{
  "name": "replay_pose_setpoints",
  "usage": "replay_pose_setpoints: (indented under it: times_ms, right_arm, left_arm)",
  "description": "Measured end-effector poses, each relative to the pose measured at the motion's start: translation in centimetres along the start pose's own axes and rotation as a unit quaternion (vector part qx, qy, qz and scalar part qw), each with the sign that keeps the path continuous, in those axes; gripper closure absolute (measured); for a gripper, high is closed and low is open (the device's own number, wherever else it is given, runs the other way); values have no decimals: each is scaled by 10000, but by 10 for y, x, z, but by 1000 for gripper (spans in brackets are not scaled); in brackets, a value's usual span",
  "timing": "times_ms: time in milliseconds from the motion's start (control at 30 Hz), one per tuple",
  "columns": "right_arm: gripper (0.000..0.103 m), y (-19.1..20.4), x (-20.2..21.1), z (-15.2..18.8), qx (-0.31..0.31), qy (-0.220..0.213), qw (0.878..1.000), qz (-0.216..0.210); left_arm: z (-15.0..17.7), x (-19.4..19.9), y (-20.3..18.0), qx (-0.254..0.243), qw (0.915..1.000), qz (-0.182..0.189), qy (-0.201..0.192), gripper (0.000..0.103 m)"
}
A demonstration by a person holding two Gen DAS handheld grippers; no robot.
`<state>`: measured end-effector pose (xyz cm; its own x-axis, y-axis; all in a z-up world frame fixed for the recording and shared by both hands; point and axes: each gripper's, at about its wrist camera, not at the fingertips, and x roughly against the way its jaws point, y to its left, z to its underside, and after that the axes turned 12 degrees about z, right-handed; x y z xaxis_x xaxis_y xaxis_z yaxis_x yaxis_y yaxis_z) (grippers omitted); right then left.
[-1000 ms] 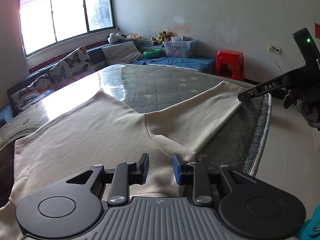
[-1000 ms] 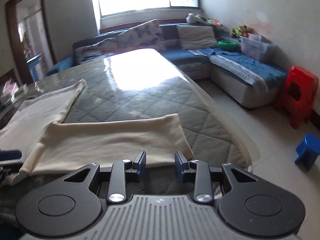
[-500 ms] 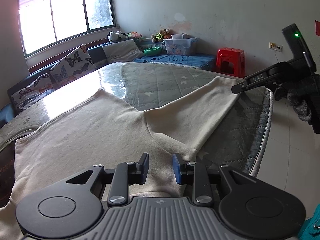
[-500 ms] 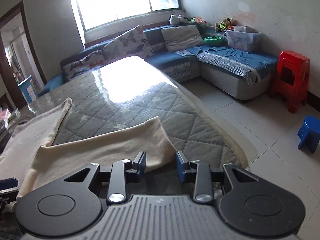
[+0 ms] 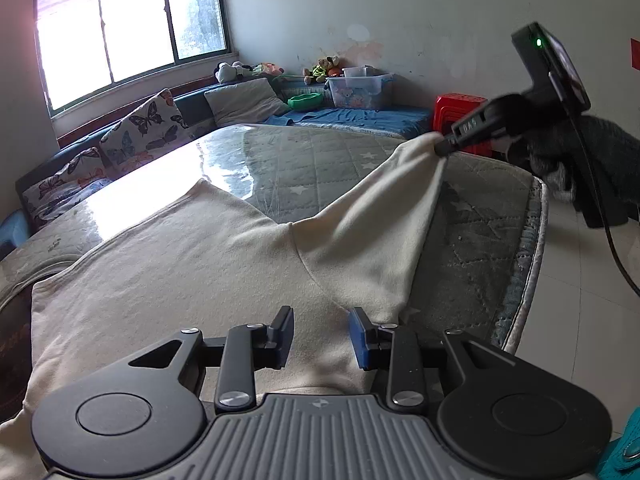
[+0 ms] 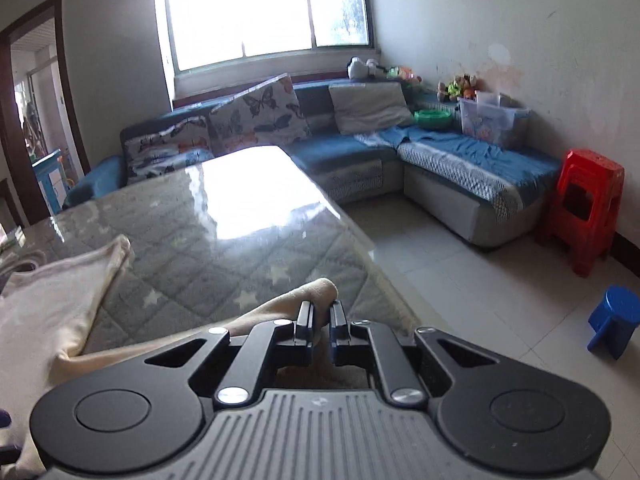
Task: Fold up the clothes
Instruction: 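Grasp the sweatshirt side with the right gripper and lift it over the body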
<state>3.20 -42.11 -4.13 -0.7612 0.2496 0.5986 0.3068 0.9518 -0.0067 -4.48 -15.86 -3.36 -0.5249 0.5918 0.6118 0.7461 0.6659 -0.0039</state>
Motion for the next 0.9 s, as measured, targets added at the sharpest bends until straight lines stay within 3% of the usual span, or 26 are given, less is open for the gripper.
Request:
replay_pose_setpoints:
  times_ms: [200,267,367,467,567,600,633,900]
  right_arm:
    - [88,-16,-7,17,-477,326,9983,-104]
    - [86,-20,-4,19,-624,338,9973,-186]
    - [75,-26,-1,20,-841,311,9955,-320]
    - [75,-26,-4,19,-873,268,9952,-338]
    - [80,-22,-9,17,-763,226,9966,-229]
    - [94,-20,-10,16,-734,221,9968,-216]
    - [97,-21,-9,14,-761,216,9966,-234]
    - [98,-27,23,-17,-967,-144,9938,-526]
  left_arm:
    - [-5,2,2,-47,10000,-13,-7,69]
    - [-7,3,3,-47,10000,-52,-17,69]
    - [-10,4,7,-23,10000,-85,-42,67]
    - [-11,2,8,-21,9999,-110,-9,67]
    - [-12,-1,8,-29,9999,-128,-3,67]
    - [-12,-2,7,-24,9999,-135,-4,67]
    - [-12,-4,7,-17,9999,-132,-3,67]
    - [-8,-20,3,-123,9999,-21,37,67]
